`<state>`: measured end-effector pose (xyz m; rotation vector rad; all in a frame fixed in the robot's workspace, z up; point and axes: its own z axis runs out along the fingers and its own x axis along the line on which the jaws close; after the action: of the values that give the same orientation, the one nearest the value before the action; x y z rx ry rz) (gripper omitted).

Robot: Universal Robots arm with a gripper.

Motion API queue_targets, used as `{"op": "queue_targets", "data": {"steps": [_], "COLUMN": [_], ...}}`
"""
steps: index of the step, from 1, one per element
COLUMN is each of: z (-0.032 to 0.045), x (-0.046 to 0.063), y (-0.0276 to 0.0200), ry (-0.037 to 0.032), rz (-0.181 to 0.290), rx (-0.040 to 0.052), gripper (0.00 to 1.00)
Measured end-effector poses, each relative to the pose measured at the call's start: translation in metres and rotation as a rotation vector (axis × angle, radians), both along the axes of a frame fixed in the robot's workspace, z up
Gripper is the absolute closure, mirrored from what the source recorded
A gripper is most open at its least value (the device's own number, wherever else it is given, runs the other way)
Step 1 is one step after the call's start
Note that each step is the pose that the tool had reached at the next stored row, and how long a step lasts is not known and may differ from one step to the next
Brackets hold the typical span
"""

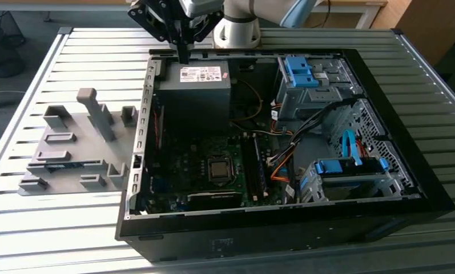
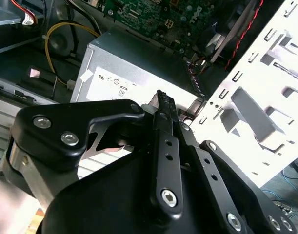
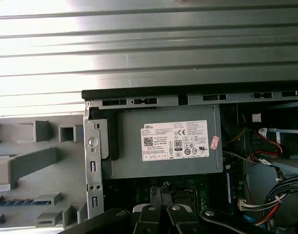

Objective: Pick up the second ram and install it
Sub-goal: 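Reach for the second ram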

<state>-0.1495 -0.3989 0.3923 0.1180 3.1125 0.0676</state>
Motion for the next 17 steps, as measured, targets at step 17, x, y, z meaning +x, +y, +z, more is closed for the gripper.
{"op": "queue_targets", "data": {"steps": [17], "z": [-0.0016], "x": [-0.012], "y": [0.0000], "ry": [0.0022], "rz": [0.000], "rx": [0.0000], "gripper": [0.89]}}
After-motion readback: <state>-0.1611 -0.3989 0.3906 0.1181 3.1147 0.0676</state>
